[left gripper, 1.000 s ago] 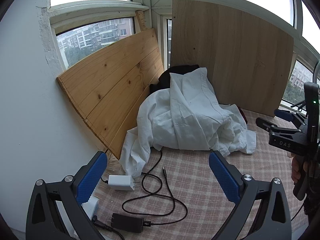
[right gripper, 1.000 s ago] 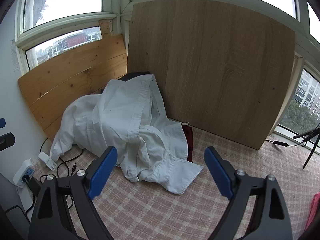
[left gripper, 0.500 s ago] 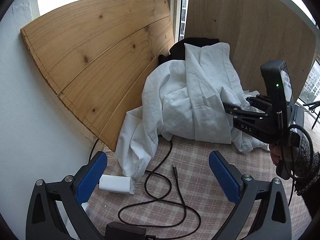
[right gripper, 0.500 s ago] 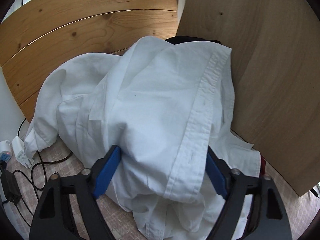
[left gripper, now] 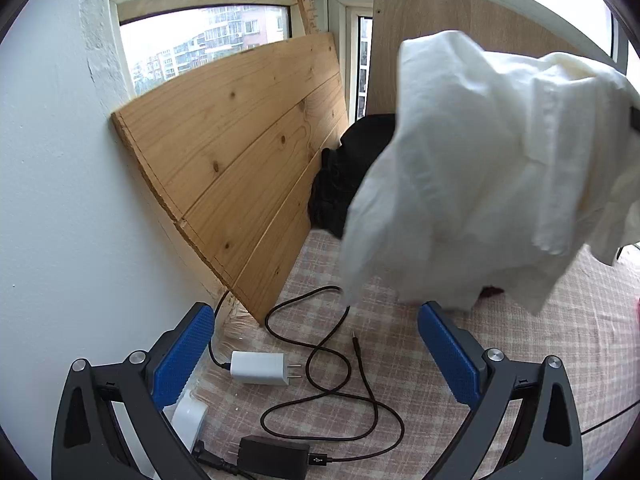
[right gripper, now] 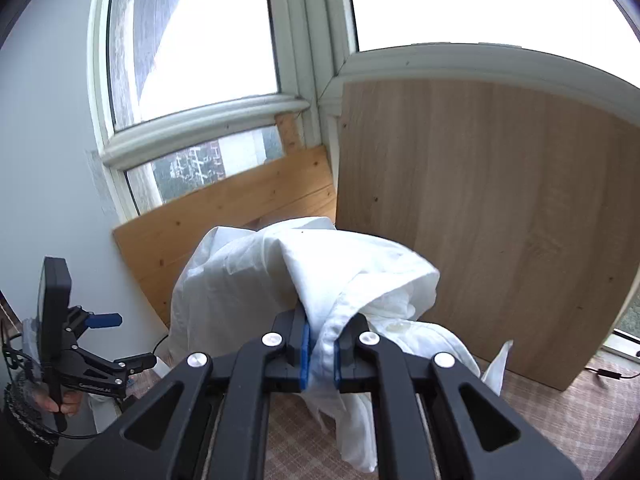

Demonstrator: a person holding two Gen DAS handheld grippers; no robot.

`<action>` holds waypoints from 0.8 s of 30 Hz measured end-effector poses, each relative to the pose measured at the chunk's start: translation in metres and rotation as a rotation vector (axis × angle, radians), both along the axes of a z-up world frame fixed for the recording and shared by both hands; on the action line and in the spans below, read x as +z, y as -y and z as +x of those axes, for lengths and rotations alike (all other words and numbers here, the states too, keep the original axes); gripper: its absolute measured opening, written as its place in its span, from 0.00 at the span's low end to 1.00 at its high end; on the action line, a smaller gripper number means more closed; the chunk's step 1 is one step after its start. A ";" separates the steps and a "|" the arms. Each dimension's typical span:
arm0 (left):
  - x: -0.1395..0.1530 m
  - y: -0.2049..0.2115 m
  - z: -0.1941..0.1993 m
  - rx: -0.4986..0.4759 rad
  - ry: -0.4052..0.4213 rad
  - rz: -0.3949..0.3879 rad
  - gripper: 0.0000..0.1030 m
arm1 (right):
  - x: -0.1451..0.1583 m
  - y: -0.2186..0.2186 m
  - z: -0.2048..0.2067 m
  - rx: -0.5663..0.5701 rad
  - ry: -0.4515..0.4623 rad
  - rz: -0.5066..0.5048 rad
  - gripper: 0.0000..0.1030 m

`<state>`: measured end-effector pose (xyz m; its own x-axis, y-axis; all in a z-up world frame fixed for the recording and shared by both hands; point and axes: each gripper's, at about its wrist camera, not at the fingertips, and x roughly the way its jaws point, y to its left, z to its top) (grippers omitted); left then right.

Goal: Fold clothes
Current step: 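Lift the white shirt with the right gripper and carry it onto the open mat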

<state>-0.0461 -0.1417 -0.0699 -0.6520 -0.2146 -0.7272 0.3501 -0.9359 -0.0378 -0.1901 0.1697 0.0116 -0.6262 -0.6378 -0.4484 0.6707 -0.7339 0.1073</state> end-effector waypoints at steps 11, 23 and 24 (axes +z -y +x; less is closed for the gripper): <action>0.002 -0.073 -0.014 -0.227 -0.007 -0.003 0.99 | -0.054 -0.201 0.058 -0.703 0.231 0.532 0.42; -0.043 -0.180 -0.028 -0.440 0.178 -0.025 0.99 | -0.151 -0.229 0.075 -0.594 0.571 0.303 0.58; -0.045 -0.187 -0.026 -0.445 0.189 -0.026 0.99 | -0.158 -0.218 0.070 -0.566 0.581 0.315 0.61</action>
